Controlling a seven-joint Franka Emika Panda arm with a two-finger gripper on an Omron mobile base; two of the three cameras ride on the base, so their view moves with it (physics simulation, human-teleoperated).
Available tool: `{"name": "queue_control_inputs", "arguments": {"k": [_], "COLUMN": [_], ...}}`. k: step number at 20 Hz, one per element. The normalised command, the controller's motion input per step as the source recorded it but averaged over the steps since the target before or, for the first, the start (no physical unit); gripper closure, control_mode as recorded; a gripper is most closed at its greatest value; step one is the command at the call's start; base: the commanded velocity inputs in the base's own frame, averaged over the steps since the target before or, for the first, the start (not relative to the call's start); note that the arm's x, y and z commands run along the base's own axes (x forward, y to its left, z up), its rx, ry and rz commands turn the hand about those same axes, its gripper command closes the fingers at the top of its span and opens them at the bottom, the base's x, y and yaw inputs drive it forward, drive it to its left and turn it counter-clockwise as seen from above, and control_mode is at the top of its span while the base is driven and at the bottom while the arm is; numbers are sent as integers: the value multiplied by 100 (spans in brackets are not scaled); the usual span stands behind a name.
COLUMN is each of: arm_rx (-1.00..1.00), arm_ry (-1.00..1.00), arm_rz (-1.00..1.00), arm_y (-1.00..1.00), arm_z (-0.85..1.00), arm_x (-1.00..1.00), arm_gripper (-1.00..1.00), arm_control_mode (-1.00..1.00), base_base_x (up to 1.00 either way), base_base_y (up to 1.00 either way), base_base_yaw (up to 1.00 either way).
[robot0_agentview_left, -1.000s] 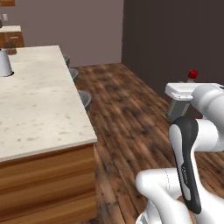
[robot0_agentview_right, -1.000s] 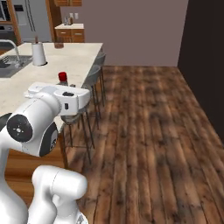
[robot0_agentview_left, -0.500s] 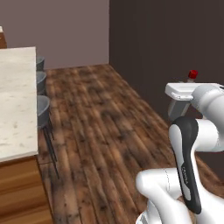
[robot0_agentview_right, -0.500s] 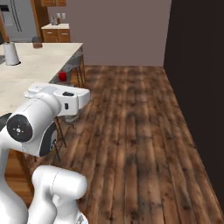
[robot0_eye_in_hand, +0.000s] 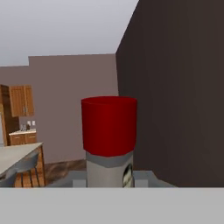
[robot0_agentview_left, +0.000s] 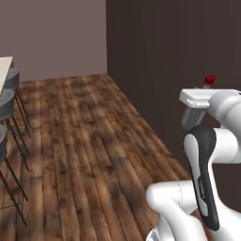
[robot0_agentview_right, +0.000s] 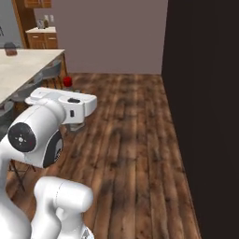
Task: Open the cabinet directly in front. Then move the liquor and the cup to the dining counter with the jar on it.
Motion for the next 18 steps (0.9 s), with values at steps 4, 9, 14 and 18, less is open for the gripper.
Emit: {"name": "queue_control_inputs", "arguments": {"k": [4, 9, 14, 18], "arm_rx": [0, 0, 0, 0], "arm_ry": [0, 0, 0, 0], "arm_rz": [0, 0, 0, 0], "arm_y": [0, 0, 0, 0], "arm_z": [0, 0, 0, 0], "arm_x": [0, 0, 0, 0], "arm_gripper": [100, 100, 100, 100], "arm_control_mode": [100, 100, 100, 100], "base_base_x": [100, 100, 100, 100], "base_base_y": [-1, 32, 50, 54], "base_base_yaw": [-5, -13, -18, -20]}}
